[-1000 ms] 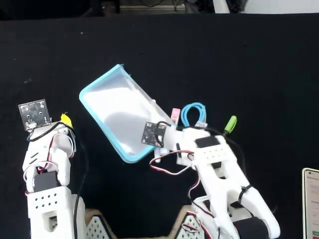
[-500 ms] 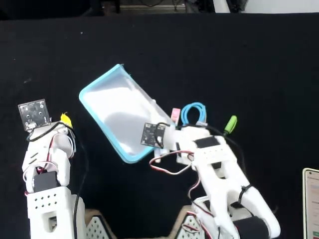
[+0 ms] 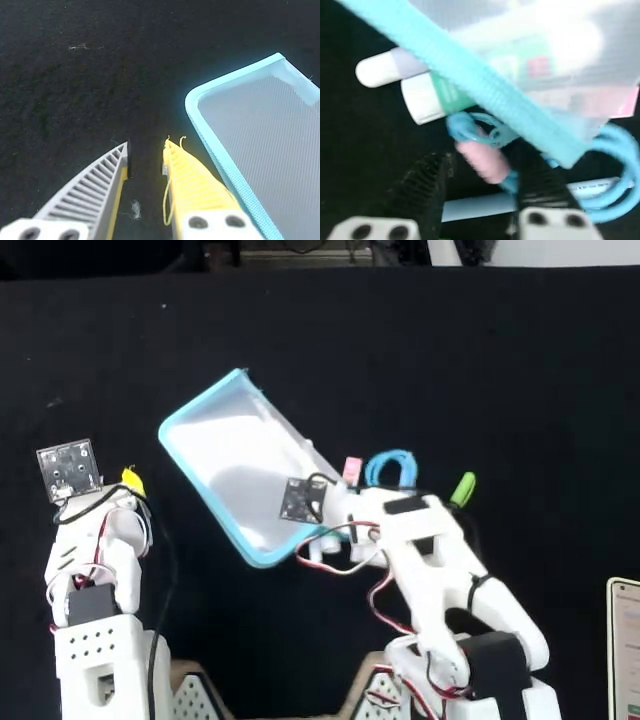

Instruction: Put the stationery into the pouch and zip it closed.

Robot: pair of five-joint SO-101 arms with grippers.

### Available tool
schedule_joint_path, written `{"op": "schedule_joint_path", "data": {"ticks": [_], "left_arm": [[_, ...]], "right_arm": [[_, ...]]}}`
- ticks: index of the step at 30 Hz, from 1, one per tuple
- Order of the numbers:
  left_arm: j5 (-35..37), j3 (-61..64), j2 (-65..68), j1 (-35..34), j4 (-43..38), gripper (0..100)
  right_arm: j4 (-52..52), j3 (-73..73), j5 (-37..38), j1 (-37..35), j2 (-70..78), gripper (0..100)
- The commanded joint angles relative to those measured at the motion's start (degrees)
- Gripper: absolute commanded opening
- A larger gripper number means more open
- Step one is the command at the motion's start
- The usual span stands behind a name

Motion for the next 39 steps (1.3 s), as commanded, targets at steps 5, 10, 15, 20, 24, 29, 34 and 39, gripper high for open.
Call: {"op": "schedule_joint_path", "data": {"ticks": [5, 10, 15, 20, 24, 29, 34, 39], "left_arm": [[0.0, -0.9, -0.8, 0.2, -0.2, 12], [0.0, -0.9, -0.8, 0.2, -0.2, 12], [-0.1, -0.9, -0.8, 0.1, 0.0, 12], [-0.1, -0.9, -0.8, 0.1, 0.0, 12], [-0.1, -0.9, -0.8, 0.1, 0.1, 12], [-0.1, -0.9, -0.8, 0.1, 0.0, 12], [-0.1, -0.9, -0.8, 0.1, -0.2, 12], [-0.1, -0.9, -0.8, 0.1, -0.1, 12]], "right_arm": [[14.3, -9.2, -12.4, 1.1, -11.8, 1.5], [31.4, -15.7, -15.9, 1.1, -21.3, 1.1], [35.3, -11.1, -18.5, 1.4, -20.2, 1.1], [29.7, -6.8, -22.2, 1.4, -13.2, 4.7], [24.9, -7.3, -26.6, 1.1, -5.6, 16.0], [31.3, -14.5, -27.8, 0.9, -1.9, 16.6], [27.5, -13.5, -27.3, 0.0, -1.5, 17.0], [21.6, -8.2, -23.7, -1.6, -1.5, 17.1]]}}
